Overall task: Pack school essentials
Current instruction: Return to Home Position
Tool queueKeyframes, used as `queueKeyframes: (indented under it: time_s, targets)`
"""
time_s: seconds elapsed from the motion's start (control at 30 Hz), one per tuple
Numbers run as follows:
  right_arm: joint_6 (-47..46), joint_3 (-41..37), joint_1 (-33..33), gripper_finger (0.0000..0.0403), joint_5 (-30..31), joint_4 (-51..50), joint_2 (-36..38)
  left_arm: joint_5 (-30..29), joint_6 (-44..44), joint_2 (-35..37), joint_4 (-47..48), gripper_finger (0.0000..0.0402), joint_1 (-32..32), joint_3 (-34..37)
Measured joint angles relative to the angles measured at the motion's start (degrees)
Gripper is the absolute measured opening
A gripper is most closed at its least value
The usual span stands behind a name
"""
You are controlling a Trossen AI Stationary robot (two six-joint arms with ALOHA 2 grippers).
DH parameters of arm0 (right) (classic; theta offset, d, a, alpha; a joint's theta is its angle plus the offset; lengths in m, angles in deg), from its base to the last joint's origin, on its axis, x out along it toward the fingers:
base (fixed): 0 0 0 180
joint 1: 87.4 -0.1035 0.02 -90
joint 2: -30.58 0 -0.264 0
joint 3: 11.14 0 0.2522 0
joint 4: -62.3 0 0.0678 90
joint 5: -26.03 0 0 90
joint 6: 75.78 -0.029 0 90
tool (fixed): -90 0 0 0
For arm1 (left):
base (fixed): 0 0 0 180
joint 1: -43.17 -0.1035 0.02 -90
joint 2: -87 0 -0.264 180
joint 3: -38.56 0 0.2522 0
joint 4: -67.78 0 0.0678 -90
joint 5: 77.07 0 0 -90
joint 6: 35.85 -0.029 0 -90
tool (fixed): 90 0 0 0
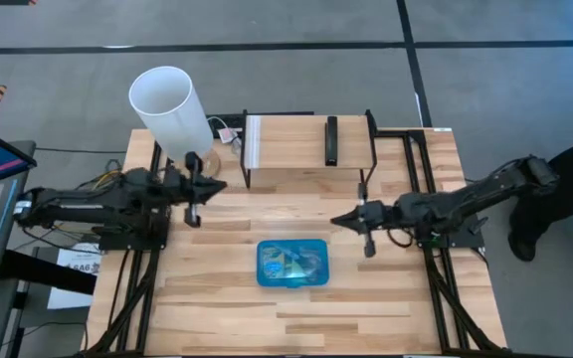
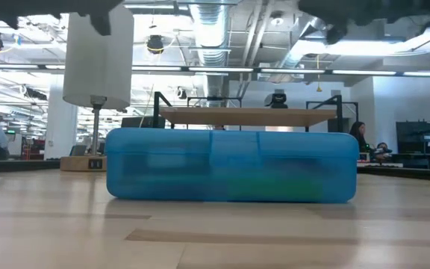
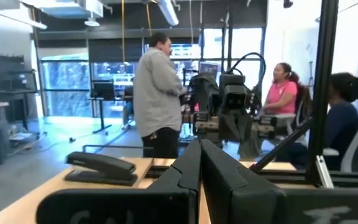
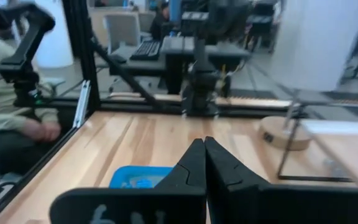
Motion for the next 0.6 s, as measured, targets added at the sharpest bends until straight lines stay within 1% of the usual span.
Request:
queueKeyframes:
  time_s: [0.1,0.2,0.3,0.37,0.53,0.6]
  targets:
    - [1.32,-3.33,-0.64,0.0008,2.6,0.58,6.02,-0.42,-0.6,7.33,8.42,0.0,-0.12,0.0]
    - [2.0,-7.02,-0.97,0.0008,3.03,2.55,10.37,-0.83,-0.61,14.34,14.24,0.0,-0.1,0.03]
    - [2.45,-10.08,-0.97,0.0008,3.07,4.36,12.69,-1.79,-0.73,20.02,16.05,0.0,-0.1,1.13]
    - [2.98,-11.14,-0.88,0.0008,3.18,4.25,14.03,-2.05,-0.73,23.14,18.84,0.0,-0.1,2.35]
    - [6.22,-12.59,-0.3,0.0008,3.44,4.47,18.56,-2.3,-0.53,31.1,23.13,0.0,-0.1,6.32]
    - [8.31,-12.93,0.04,0.0008,3.84,4.08,20.67,-2.05,-0.11,33.83,23.29,0.0,-0.1,7.92]
